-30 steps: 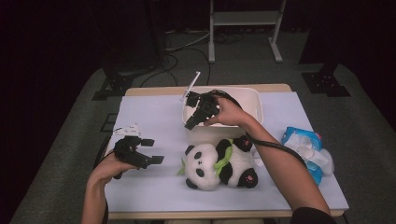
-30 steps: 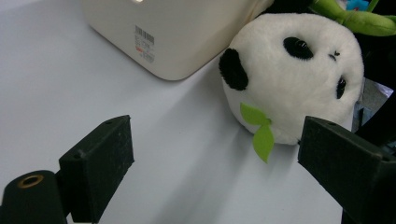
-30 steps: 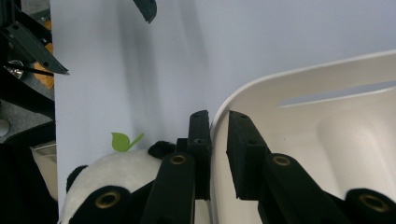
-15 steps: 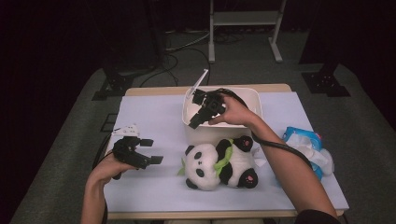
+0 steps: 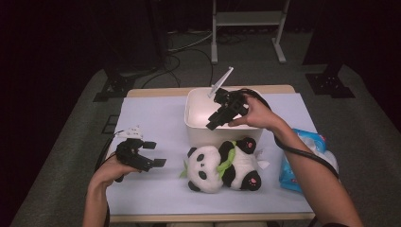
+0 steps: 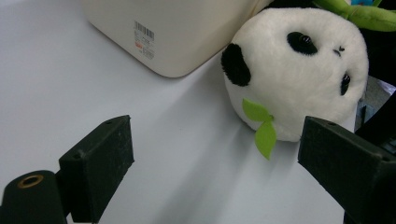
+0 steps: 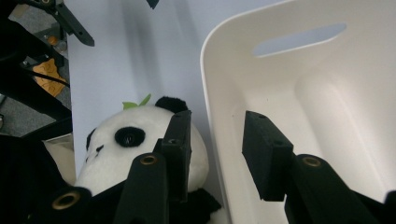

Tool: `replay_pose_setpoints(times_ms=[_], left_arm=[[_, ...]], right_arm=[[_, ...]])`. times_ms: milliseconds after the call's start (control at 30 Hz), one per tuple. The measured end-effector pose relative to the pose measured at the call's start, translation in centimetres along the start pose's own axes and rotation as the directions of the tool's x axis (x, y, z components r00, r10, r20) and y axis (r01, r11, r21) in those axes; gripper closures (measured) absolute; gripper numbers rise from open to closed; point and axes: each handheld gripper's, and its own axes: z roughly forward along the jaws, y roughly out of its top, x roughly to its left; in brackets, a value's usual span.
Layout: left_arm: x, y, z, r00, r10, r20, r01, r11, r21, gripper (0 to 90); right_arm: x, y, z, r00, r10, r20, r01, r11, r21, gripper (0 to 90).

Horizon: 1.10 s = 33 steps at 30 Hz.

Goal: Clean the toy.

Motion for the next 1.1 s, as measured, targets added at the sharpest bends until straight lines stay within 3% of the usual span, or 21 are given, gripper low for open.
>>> replay_pose_setpoints(times_ms=[333, 833, 1100], left_arm=[[0.0, 0.0, 0.2, 1.0000, -0.001, -0.006, 0.001, 1.0000, 0.001, 9.5], [0.1, -0.1, 0.0, 0.9997, -0.008, -0.023, 0.008, 1.0000, -0.001, 7.4], [0.2, -0.1, 0.1, 0.9995, -0.014, -0.030, 0.014, 0.9999, 0.004, 7.3]], right_arm=[[0.7, -1.9, -1.9, 0.9999, 0.008, 0.010, -0.008, 1.000, -0.023, 57.2], [1.7, -4.4, -3.0, 0.9996, 0.021, 0.019, -0.020, 0.999, -0.036, 50.7], [2.9, -5.8, -3.7, 0.9996, 0.020, 0.018, -0.019, 0.999, -0.038, 47.8]])
